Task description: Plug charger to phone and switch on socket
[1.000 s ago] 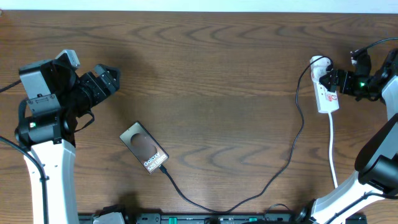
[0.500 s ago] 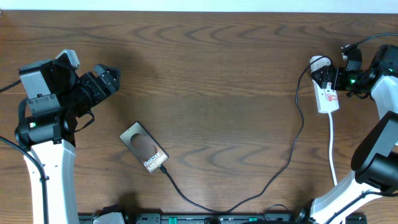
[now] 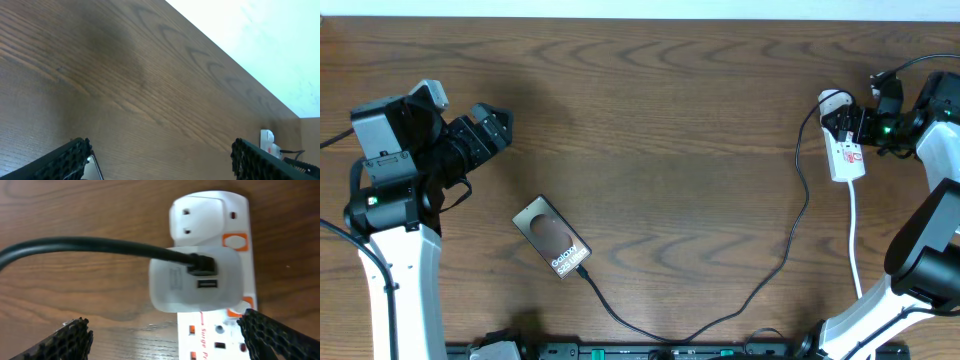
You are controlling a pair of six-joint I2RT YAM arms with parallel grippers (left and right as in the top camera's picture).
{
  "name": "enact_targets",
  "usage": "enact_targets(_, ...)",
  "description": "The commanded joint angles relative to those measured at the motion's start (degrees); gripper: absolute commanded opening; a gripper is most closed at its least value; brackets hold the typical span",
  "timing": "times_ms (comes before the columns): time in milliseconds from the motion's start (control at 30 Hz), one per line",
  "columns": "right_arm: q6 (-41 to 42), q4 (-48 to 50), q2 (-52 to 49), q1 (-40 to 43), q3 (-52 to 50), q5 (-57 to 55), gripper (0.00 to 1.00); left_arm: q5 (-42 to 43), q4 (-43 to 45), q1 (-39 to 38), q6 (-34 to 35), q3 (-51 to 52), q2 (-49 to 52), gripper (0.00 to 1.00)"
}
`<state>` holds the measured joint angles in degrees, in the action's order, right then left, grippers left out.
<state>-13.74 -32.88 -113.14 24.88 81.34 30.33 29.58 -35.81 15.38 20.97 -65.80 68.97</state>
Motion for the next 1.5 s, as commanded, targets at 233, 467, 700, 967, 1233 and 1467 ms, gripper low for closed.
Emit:
enact_targets(233, 4.7, 1.5, -0.5, -0.6, -0.5, -3.3, 0.95, -0.7, -0.8, 0.3, -0.3, -0.8, 0.3, 0.92)
enact_targets(467, 5.2, 1.7, -0.5, -0.6, -0.5, -3.2, 0.94, -0.7, -0.8, 0.3, -0.3, -0.8, 0.3, 0.92)
enact_targets(700, 6.6, 1.7, -0.5, -0.9, -0.5, -2.8, 0.94, -0.7, -0.8, 0.3, -0.3, -0.8, 0.3, 0.92)
enact_targets(967, 8.2, 1.9, -0.5, -1.7, -0.6, -3.0, 0.93, -0.7, -0.8, 0.3, -0.3, -0.8, 0.3, 0.92)
enact_targets(1233, 8.5, 2.0, -1.3, -2.3, -0.6, -3.5, 0.93, -0.7, -0.8, 0.3, -0.3, -0.8, 0.3, 0.92)
enact_targets(1467, 8.6, 2.1, -3.8, -2.3, -0.6, -2.5, 0.91, -0.7, -0.8, 0.3, -0.3, -0.8, 0.3, 0.92)
